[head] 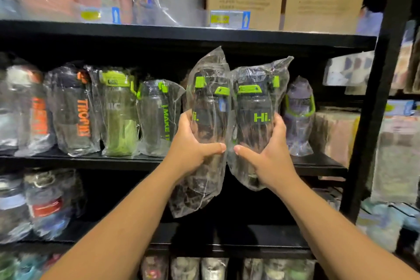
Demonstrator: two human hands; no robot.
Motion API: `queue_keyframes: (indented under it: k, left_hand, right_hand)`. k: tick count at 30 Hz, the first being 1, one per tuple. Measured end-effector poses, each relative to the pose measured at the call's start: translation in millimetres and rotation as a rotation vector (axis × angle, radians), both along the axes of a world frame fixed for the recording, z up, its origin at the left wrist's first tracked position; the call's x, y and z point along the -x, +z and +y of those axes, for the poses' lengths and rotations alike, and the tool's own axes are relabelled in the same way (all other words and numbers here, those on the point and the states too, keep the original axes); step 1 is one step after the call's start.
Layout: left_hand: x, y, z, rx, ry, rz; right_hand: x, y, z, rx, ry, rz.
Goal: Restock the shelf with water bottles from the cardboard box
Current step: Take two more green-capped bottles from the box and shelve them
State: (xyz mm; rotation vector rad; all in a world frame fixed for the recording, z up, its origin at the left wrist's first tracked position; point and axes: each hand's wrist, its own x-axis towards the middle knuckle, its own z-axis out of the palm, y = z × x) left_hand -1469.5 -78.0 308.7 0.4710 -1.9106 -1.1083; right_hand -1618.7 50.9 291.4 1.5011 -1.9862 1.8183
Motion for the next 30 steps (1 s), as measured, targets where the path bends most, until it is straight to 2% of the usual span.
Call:
queue_keyframes:
  k: [7, 13, 17, 30]
  left_hand:
    - [35, 7, -45, 0.098, 0.042, -0.038]
    - [63, -3, -72, 0.019, 0.048, 0.016]
    - [73, -17, -86, 0.029, 0.104, 0.036]
    - [87, -28, -107, 0.056, 0.103, 0.002]
  right_hand:
    - [27, -1, -54, 0.028, -0.025, -0.026]
    - [58, -10, -80, 0.024, -0.075, -0.073]
    - [72, -13, -91, 0.011, -0.054, -0.071]
    - [93, -22, -118, 0.009, -0.061, -0.003]
